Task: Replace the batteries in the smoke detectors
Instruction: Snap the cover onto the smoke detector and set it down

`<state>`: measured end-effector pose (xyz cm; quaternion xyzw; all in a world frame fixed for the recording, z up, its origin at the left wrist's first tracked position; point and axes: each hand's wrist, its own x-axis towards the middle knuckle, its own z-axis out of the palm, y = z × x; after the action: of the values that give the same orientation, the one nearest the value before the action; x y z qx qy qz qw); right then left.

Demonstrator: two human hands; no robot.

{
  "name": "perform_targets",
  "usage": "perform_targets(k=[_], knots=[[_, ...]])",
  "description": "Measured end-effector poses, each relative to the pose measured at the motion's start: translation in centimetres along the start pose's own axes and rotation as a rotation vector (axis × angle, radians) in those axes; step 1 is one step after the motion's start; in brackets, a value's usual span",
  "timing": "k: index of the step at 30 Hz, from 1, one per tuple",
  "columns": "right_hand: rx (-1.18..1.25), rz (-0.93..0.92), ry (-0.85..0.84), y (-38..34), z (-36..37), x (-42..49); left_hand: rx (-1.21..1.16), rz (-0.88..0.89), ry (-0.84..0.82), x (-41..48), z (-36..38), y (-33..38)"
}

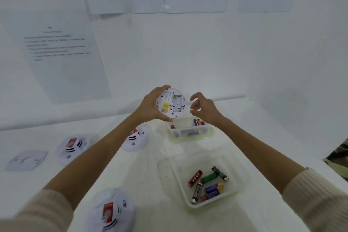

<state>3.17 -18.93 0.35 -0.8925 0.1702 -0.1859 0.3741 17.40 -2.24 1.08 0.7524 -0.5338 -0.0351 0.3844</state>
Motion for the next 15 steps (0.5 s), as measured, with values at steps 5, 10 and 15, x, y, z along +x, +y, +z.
perform_targets(k=[5, 10, 15], knots=[[0.075, 0.088, -0.094, 1.0, 1.9, 2.1, 0.024, -0.01, -0.045, 1.2, 0.6, -2.6], [0.072, 0.095, -0.15, 2.1, 3.3, 2.6, -0.008, -0.024, -0.046, 1.5, 0.9, -4.3], [-0.001, 0.14, -0.298, 1.6, 4.6, 3.6, -0.011, 0.028, -0.064, 1.7, 0.9, -4.5]])
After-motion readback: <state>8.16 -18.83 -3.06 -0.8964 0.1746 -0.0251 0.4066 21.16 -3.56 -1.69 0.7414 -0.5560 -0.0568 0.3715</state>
